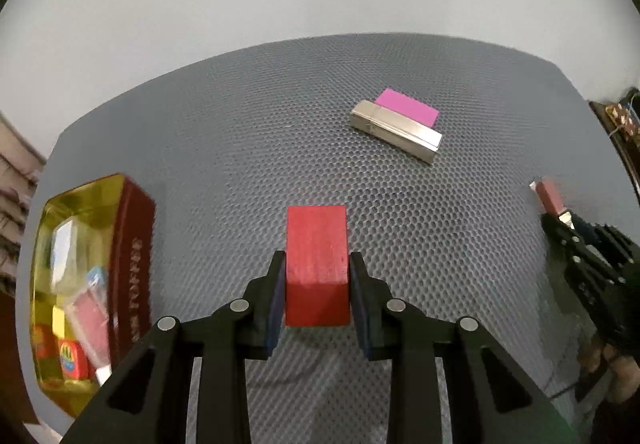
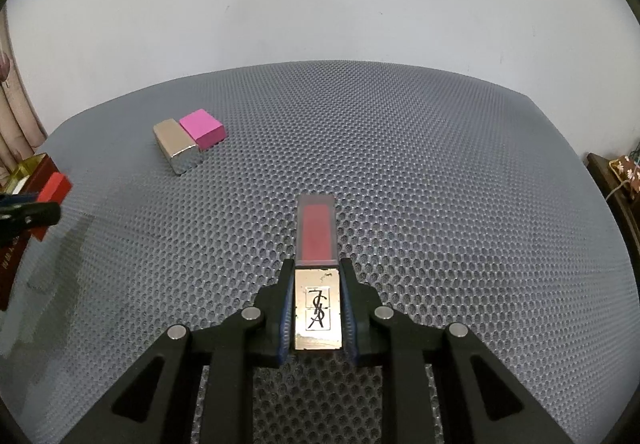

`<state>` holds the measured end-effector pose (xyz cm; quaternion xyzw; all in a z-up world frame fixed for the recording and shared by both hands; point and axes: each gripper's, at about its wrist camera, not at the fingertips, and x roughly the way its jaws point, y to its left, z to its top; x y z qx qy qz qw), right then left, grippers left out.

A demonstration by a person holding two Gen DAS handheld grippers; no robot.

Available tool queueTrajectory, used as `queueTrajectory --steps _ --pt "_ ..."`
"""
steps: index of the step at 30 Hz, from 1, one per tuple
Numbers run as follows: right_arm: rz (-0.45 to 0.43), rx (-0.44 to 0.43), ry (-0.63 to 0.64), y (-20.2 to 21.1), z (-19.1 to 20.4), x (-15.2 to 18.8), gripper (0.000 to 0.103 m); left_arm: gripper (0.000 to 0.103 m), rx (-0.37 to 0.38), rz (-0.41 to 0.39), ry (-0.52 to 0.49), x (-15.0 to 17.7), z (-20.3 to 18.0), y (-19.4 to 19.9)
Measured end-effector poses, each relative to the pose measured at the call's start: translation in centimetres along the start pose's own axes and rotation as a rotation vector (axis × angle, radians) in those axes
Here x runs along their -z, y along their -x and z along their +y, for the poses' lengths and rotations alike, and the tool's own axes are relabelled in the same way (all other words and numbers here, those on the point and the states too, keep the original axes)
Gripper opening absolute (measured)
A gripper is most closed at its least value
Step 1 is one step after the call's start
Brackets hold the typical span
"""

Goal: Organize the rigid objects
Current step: 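Carry the red block into the gold tin and open the left gripper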

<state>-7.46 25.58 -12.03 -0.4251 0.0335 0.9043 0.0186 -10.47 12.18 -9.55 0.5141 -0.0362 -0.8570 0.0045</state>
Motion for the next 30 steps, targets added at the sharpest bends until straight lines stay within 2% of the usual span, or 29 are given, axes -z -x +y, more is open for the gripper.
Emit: queueTrajectory --steps 1,6,9,14,20,21,30 --pt "0.0 0.002 0.002 0.0 0.1 0.0 0.021 0.026 0.006 0.0 0.006 -0.2 1.8 0.5" --pt "0.001 0.017 0.014 0.0 0.3 0.0 0.021 0.026 0.01 -0.01 0.041 0.2 3.7 1.9" --pt "0.001 0.018 0.014 0.0 0.3 0.0 0.021 0.026 0.008 -0.017 0.073 -0.5 7.5 1.1" --pt "0.001 0.021 0.016 0.0 0.3 0.0 0.021 0.026 -0.015 -0.031 0.138 -0.1 10.9 2.9" --pt "0.001 0.024 0.018 0.1 0.2 0.1 0.021 0.026 -0.063 -0.056 0.223 -0.6 14.9 3.7" --pt "0.001 0.025 0.019 0.1 0.2 0.1 0.021 0.026 -0.069 -0.054 0.235 -0.8 15.7 2.7" --pt "0.001 0.029 0.02 0.3 0.2 0.2 0.021 0.026 -0.17 -0.025 0.351 0.0 22.5 2.6"
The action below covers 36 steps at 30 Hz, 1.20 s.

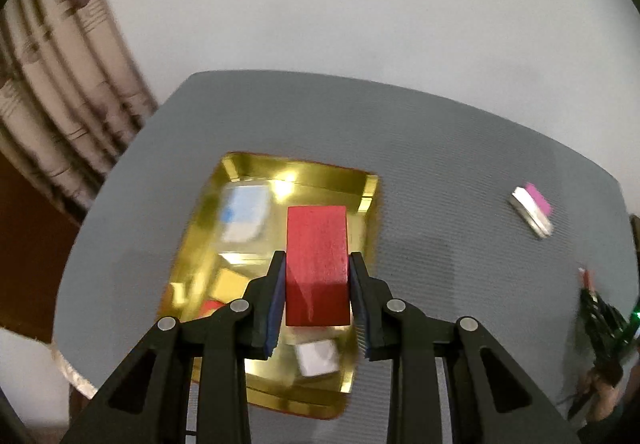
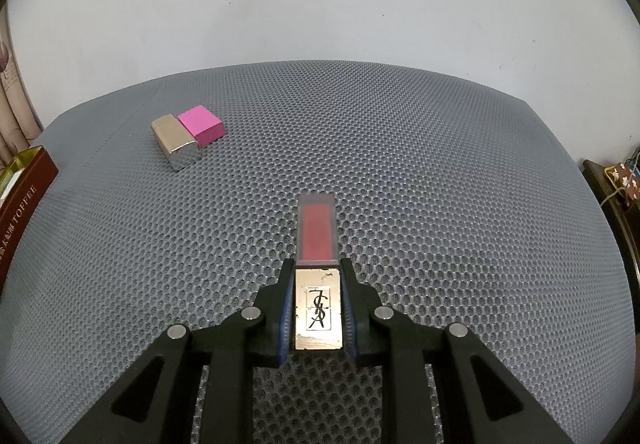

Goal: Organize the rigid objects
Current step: 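Carry the red block into the gold tin and open the left gripper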

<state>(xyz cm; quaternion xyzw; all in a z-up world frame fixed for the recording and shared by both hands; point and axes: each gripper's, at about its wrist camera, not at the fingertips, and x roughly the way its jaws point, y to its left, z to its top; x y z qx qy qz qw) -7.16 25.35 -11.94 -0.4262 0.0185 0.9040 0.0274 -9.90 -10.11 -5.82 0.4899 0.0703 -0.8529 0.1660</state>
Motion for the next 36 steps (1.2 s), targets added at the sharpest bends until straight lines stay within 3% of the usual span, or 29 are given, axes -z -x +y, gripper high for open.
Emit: queueTrajectory --steps 13,24,36 --pt "0.0 0.008 0.006 0.3 0.0 0.1 0.021 0.026 -0.051 0.112 0.125 0.1 6.0 -5.2" --pt "0.0 0.011 0.007 0.4 -0.1 0.2 0.021 0.026 -0.048 0.161 0.139 0.4 6.6 -7.0" --pt "0.0 0.015 0.007 0.5 -0.3 0.3 0.021 0.026 -0.02 0.161 0.089 2.8 4.3 -6.7"
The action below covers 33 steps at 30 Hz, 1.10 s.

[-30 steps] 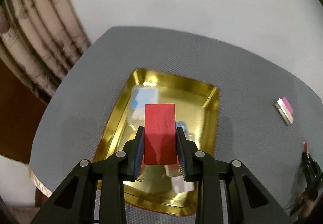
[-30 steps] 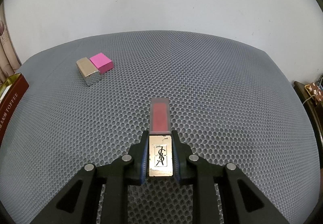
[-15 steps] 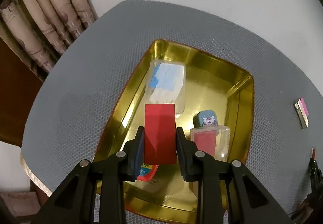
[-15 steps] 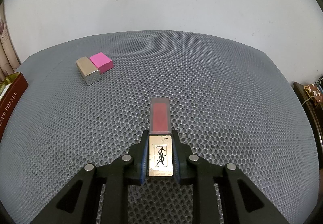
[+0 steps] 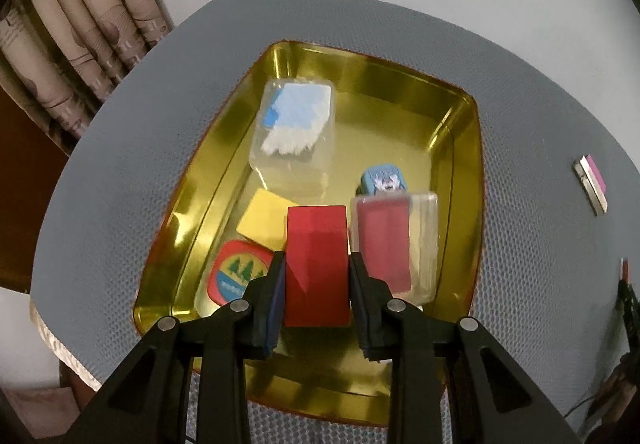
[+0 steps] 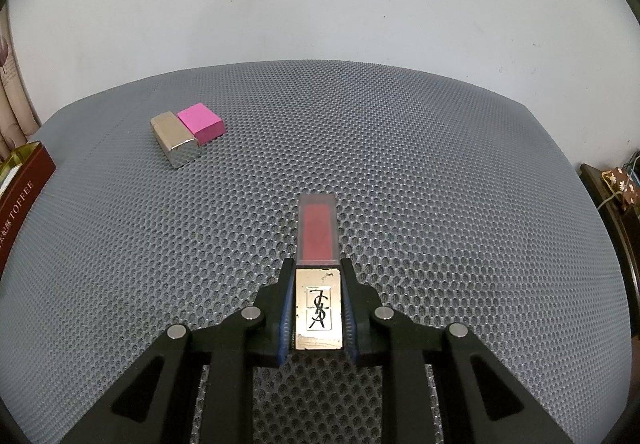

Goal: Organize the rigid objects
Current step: 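Carry the red block into the gold tin and open the left gripper, then carry the gold YSL lipstick into the gold tin and open the right gripper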

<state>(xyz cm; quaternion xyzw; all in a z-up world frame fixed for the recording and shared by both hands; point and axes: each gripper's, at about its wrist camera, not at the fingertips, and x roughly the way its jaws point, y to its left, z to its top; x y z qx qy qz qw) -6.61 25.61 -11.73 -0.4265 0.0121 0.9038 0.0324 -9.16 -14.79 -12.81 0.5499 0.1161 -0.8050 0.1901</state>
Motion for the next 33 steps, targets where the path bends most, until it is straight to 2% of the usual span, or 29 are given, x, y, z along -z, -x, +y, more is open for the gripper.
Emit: queueTrajectory --steps 12,20,29,33 --pt "0.0 0.007 0.005 0.2 -0.3 0.2 0.021 0.027 -0.048 -0.036 -0.021 0.6 0.3 -0.4" --pt "0.0 0.021 0.017 -0.2 -0.5 -0.1 0.021 0.029 -0.078 -0.101 -0.068 0.9 -0.2 1.0" --pt "0.0 0.037 0.029 -0.2 -1.0 -0.4 0.022 0.042 -0.128 -0.195 -0.059 2.3 0.8 3.6" --pt "0.0 0.04 0.031 0.0 -1.5 -0.3 0.021 0.048 -0.115 -0.2 -0.024 3.1 1.7 4.2"
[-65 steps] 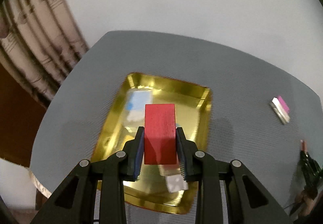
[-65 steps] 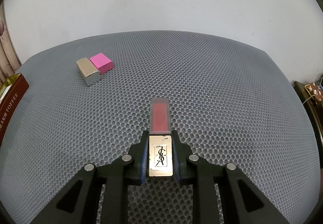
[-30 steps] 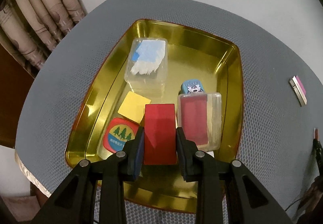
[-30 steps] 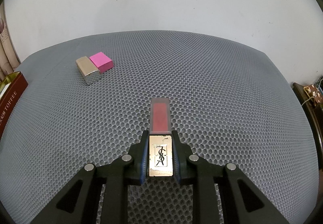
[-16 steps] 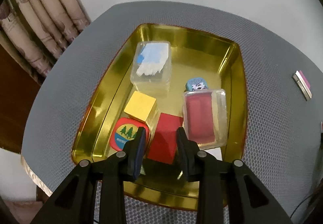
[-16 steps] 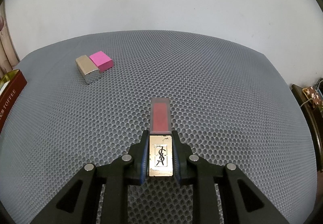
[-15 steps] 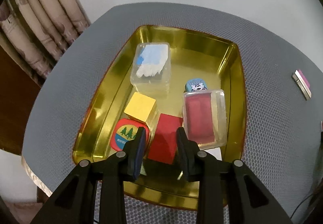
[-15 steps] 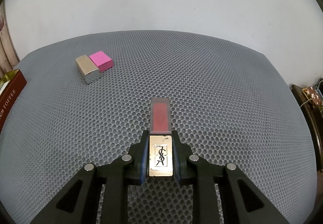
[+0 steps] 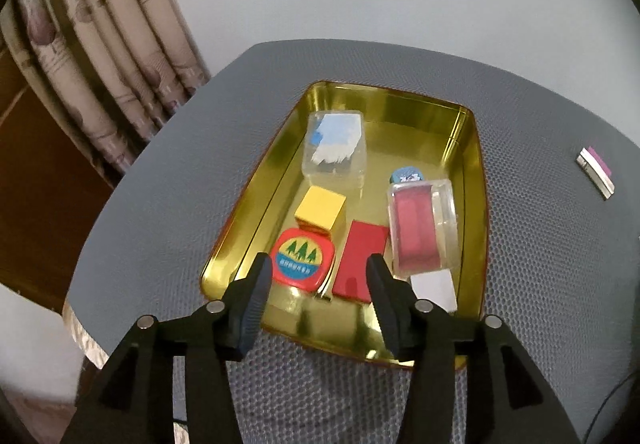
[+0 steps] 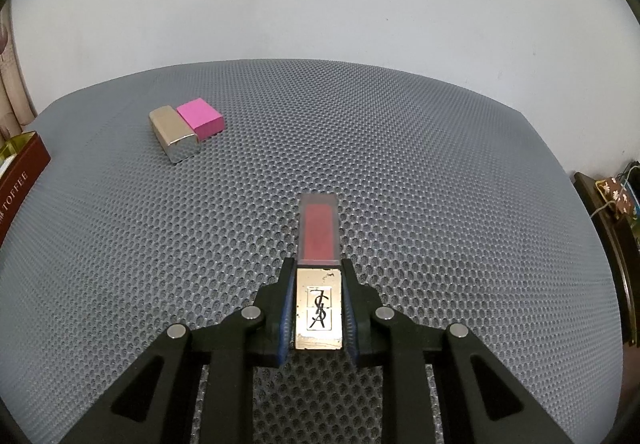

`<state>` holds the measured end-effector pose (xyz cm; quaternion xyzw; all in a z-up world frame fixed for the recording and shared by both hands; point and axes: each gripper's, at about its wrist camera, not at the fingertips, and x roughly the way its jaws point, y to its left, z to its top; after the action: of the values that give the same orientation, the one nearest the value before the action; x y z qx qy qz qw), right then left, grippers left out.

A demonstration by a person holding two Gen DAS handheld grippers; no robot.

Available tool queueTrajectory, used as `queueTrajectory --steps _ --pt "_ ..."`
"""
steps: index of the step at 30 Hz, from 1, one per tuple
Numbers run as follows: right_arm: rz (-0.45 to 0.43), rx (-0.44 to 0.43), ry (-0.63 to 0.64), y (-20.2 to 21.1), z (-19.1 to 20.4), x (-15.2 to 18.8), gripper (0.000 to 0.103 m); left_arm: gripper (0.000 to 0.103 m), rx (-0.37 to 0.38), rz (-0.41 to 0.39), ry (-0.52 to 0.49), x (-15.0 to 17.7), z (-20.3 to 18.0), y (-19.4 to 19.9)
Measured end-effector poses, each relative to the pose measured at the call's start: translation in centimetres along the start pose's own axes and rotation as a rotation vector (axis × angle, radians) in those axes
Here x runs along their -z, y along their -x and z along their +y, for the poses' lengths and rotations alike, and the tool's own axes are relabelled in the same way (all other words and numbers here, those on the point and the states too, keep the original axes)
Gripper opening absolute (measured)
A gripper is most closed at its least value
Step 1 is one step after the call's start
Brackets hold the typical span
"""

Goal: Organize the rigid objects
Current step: 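Carry the gold YSL lipstick into the gold tin and open the right gripper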

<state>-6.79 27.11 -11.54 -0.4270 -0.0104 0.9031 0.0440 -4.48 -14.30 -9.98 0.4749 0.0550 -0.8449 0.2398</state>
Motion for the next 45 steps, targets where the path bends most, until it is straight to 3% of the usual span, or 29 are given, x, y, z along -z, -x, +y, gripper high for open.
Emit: queueTrajectory --steps 7,11,21,29,32,34,41,45 --pt "0.007 0.065 0.026 0.8 0.1 0.2 0.021 0.062 -0.062 -0.055 0.025 2.0 2.3 1.2" --pt "0.016 0.067 -0.013 1.4 0.0 0.2 0.02 0.062 -0.072 -0.051 0.036 1.7 2.8 0.7" --pt "-0.011 -0.036 0.033 4.0 3.5 -0.8 0.02 0.064 -0.052 -0.05 0.072 1.7 3.7 1.1" --pt "-0.044 -0.168 0.128 7.1 9.6 -1.6 0.02 0.067 -0.061 -0.049 0.093 1.6 4.3 1.2" --pt "-0.057 -0.217 0.166 8.1 13.7 -3.0 0.02 0.067 -0.064 -0.046 0.094 1.6 4.4 1.1" --pt "-0.062 -0.247 0.198 8.2 18.8 -3.7 0.02 0.067 -0.067 -0.046 0.096 1.5 4.5 1.1" --pt "-0.073 -0.341 0.293 12.2 25.1 -4.7 0.02 0.073 -0.078 -0.039 0.126 1.4 5.3 0.9" --pt "-0.069 -0.379 0.326 11.6 28.9 -5.5 0.02 0.074 -0.089 -0.034 0.158 1.4 6.0 0.8"
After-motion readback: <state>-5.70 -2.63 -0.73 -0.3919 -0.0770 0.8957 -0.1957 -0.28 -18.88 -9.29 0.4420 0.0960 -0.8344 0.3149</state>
